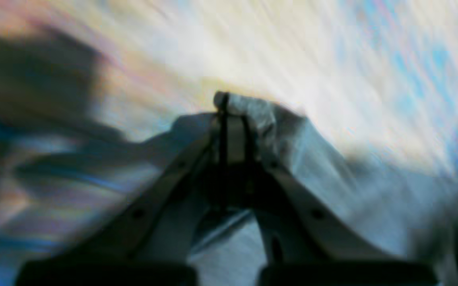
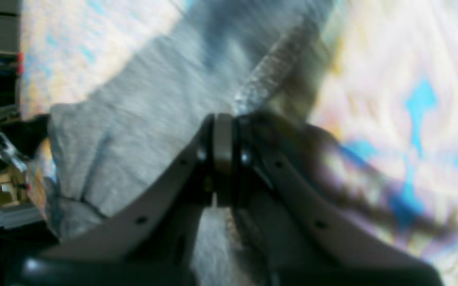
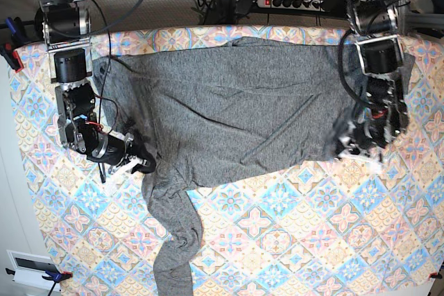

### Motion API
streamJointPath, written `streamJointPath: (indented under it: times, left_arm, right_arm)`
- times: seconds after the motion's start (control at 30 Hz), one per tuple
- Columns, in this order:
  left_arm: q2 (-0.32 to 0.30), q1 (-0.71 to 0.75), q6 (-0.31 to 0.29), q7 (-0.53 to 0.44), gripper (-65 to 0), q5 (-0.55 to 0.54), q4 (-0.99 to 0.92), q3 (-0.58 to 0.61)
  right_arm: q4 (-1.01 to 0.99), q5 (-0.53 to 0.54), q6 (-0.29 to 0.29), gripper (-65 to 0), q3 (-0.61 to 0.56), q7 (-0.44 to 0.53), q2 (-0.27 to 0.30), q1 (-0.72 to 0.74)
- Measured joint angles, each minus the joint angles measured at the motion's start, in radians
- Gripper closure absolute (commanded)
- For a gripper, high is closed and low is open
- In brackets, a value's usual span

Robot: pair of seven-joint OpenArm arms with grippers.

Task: Layout the t-shirt on the table in an organized manner, then fold the t-shirt properly
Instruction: 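Pull the grey shirt ends apart with both grippers to stretch it taut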

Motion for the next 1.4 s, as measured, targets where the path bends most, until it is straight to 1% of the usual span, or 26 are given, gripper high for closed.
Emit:
streamJointPath:
  times: [0.07, 0.13, 0.17, 0.2, 0.23, 0.33, 0.37, 0.43, 0.5, 0.57, 0.7, 0.87, 0.97, 1.07, 1.17, 1.23, 1.3, 1.4]
  left_arm:
    - [0.007, 0.026, 0.017, -0.006, 0.0, -0.001, 0.065, 0.003]
    - [0.016, 0.049, 0.003, 0.050, 0.0, -0.037, 0.117, 0.018]
    - [0.013, 0.060, 0.000, 0.038, 0.0, -0.049, 0.139, 0.018]
    - [0.002, 0.062, 0.002, 0.029, 0.0, -0.050, 0.151, 0.015]
    - [-0.014, 0.062, 0.018, 0.026, 0.0, -0.053, 0.162, 0.011]
    - [-0.046, 0.061, 0.018, 0.006, 0.0, -0.080, 0.171, 0.001]
    - [-0.062, 0.065, 0.016, 0.013, 0.0, -0.090, 0.173, 0.006]
    - [-0.079, 0.082, 0.011, 0.019, 0.0, -0.132, 0.176, 0.008]
    - [-0.093, 0.098, 0.016, 0.021, 0.0, -0.151, 0.175, 0.009]
    - [-0.124, 0.113, 0.014, 0.029, 0.0, -0.208, 0.175, 0.012]
    - [-0.195, 0.137, 0.014, 0.013, 0.0, -0.294, 0.176, 0.008]
    - [-0.241, 0.183, 0.015, 0.020, 0.0, -0.393, 0.176, 0.005]
    - [-0.252, 0.213, 0.015, 0.019, 0.0, -0.412, 0.186, -0.062]
    - [-0.268, 0.257, 0.018, 0.014, 0.0, -0.402, 0.244, -0.128]
    - [-0.263, 0.290, 0.015, 0.019, 0.0, -0.404, 0.307, -0.177]
    - [-0.269, 0.309, 0.014, 0.024, 0.0, -0.408, 0.341, -0.191]
    - [-0.298, 0.322, 0.014, 0.031, 0.0, -0.409, 0.348, -0.192]
    - [-0.317, 0.323, 0.015, 0.019, 0.0, -0.407, 0.348, -0.201]
  right_arm:
    - [0.002, 0.000, -0.002, -0.1, 0.002, 0.006, 0.002, 0.000]
    - [0.002, -0.001, -0.003, -0.1, 0.002, 0.000, 0.004, -0.007]
    - [0.000, -0.003, -0.005, -0.1, 0.002, -0.002, 0.006, -0.011]
    - [-0.001, -0.005, -0.006, -0.1, 0.002, -0.001, 0.006, -0.012]
    - [-0.001, -0.003, -0.004, -0.1, 0.002, -0.001, 0.007, -0.014]
    - [-0.001, -0.003, -0.003, -0.1, 0.002, 0.000, 0.006, -0.011]
    - [0.000, -0.003, -0.002, -0.1, 0.002, 0.000, 0.006, -0.009]
    - [0.000, 0.000, -0.002, -0.1, 0.002, 0.000, 0.005, -0.006]
    - [-0.002, 0.000, -0.002, -0.1, 0.002, -0.001, 0.011, -0.008]
    - [-0.004, -0.004, -0.005, -0.1, 0.002, 0.000, 0.014, -0.010]
    - [-0.002, 0.000, -0.002, -0.1, 0.002, -0.001, 0.009, -0.009]
    - [0.027, -0.005, -0.005, -0.1, 0.001, -0.010, 0.012, -0.014]
    - [0.098, 0.002, 0.000, -0.1, 0.005, 0.003, 0.013, -0.065]
    - [0.130, 0.000, -0.002, -0.1, 0.001, -0.014, 0.009, -0.125]
    - [0.132, -0.003, -0.002, -0.1, 0.014, -0.018, 0.020, -0.129]
    - [0.135, -0.003, -0.005, -0.1, 0.042, 0.002, 0.032, -0.116]
    - [0.140, 0.001, -0.002, -0.1, 0.065, 0.003, 0.042, -0.110]
    - [0.139, -0.001, -0.003, -0.1, 0.074, 0.000, 0.050, -0.118]
